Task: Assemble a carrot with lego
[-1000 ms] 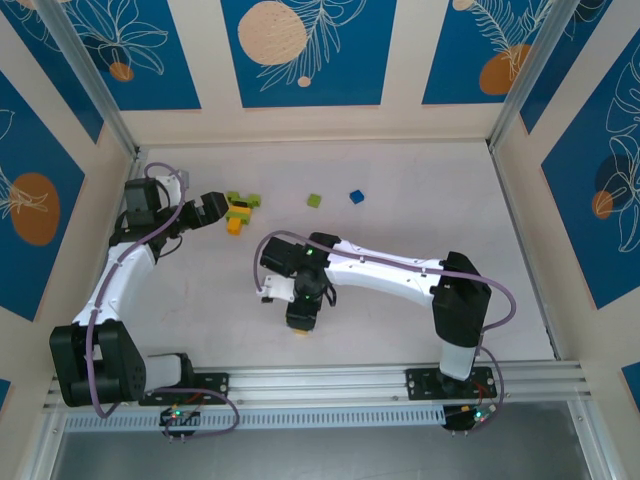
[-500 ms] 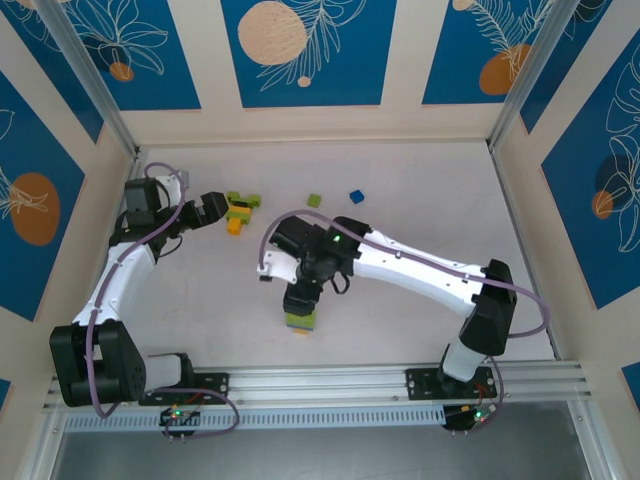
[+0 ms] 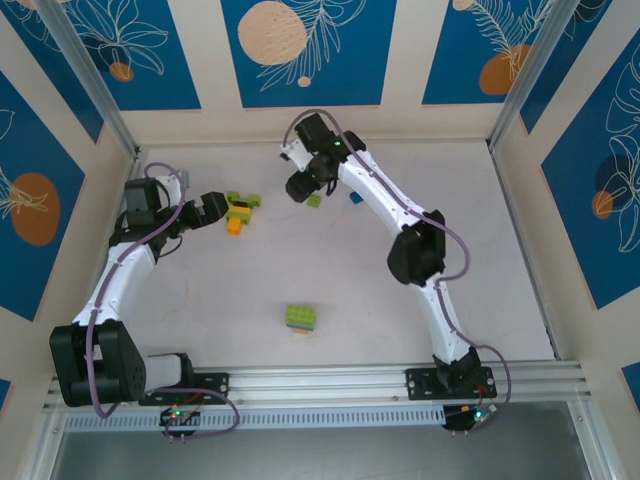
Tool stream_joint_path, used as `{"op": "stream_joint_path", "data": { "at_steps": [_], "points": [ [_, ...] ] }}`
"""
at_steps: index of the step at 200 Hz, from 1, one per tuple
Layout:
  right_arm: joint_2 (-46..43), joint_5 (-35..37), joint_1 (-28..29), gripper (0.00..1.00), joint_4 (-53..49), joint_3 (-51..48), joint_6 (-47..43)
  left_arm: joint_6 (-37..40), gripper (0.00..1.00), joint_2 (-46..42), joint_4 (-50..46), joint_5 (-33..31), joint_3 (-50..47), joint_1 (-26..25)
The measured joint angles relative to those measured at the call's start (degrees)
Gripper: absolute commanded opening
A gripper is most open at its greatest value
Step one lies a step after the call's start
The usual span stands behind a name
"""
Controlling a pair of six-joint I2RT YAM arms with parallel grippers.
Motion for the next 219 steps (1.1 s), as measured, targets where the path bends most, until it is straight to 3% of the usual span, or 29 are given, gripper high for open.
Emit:
{"op": "stream_joint_path", "data": {
  "at_steps": [54,121,219],
  "points": [
    [13.66,-2.75,-4.37,0.73,-0.37,5.99,-4.28,0.02,1.00,0.00,0.00,-0.02,0.00,0.02],
    [13.84,-8.39,-7.48,0.72,3.80,0.90,-4.68,0.02,1.00,0.00,0.00,-0.02,0.00,0.02],
    [15.45,-12.96,-7.34,0.66,5.55,3.50,-5.11,0.02,1.00,0.00,0.00,-0.02,0.00,0.13]
  ]
}}
